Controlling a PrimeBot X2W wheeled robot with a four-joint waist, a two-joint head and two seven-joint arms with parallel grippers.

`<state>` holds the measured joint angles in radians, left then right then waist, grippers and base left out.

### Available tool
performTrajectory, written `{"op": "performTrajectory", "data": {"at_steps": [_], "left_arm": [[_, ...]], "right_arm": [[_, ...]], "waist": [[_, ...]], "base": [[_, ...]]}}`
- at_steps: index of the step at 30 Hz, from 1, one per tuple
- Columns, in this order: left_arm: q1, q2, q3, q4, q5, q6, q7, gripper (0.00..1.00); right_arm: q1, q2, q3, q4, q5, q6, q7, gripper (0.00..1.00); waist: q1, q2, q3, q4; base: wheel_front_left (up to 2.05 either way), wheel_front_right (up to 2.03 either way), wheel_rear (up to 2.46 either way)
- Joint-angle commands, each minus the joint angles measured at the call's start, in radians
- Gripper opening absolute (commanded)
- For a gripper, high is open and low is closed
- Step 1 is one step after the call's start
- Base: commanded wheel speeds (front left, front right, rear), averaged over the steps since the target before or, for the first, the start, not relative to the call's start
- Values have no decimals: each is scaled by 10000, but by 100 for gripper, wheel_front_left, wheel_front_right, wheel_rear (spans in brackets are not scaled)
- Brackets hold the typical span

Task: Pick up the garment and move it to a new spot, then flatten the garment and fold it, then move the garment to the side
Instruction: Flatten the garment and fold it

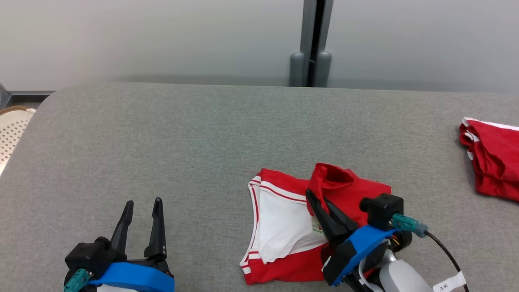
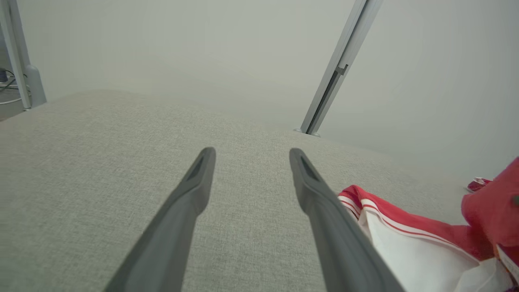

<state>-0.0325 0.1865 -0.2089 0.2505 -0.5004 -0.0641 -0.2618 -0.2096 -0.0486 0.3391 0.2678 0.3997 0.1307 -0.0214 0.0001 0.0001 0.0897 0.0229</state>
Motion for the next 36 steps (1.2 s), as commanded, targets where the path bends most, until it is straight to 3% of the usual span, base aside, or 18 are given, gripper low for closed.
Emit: {"op": "performTrajectory", "data": {"at_steps": [1, 12, 13, 14, 15, 24, 28, 36], "left_arm": [[-180, -68, 28, 30, 65, -66, -41, 100], [-203, -489, 291, 169, 243, -254, -43, 100], [-198, -509, 323, 179, 264, -281, -43, 100], [-198, -537, 358, 190, 281, -306, -43, 100], [-207, -569, 386, 205, 313, -326, -43, 100], [-325, -762, 456, 368, 534, -476, -43, 100], [-314, -809, 429, 419, 629, -527, -43, 100], [-321, -871, 246, 499, 789, -598, -43, 100]], "right_arm": [[-385, -39, 302, 346, 147, 1, -95, 0], [-1328, -36, 1429, 2139, 568, 1, -72, 0], [-1376, -37, 1519, 2216, 592, 1, -93, 11], [-1443, -30, 1675, 2228, 585, 1, -158, 40], [-1494, -14, 1857, 2194, 648, 1, -214, 100], [-1816, -32, 2464, 2113, 1065, 1, -874, 100], [-1767, -34, 1892, 2059, 680, 1, -1276, 100], [-1238, -29, -223, 1825, -1248, 1, -1794, 100]], "waist": [[-1, -1, 93, 263], [-1, -1, 179, 762], [-1, -1, 188, 752], [-1, -1, 196, 739], [-1, -1, 209, 721], [-1, -1, 195, 415], [-1, -1, 147, 309], [-1, -1, 60, 193]], "base": [[0, 0, 0], [0, 0, 0], [0, 0, 0], [0, 0, 0], [0, 0, 0], [0, 0, 0], [0, 0, 0], [0, 0, 0]]}}
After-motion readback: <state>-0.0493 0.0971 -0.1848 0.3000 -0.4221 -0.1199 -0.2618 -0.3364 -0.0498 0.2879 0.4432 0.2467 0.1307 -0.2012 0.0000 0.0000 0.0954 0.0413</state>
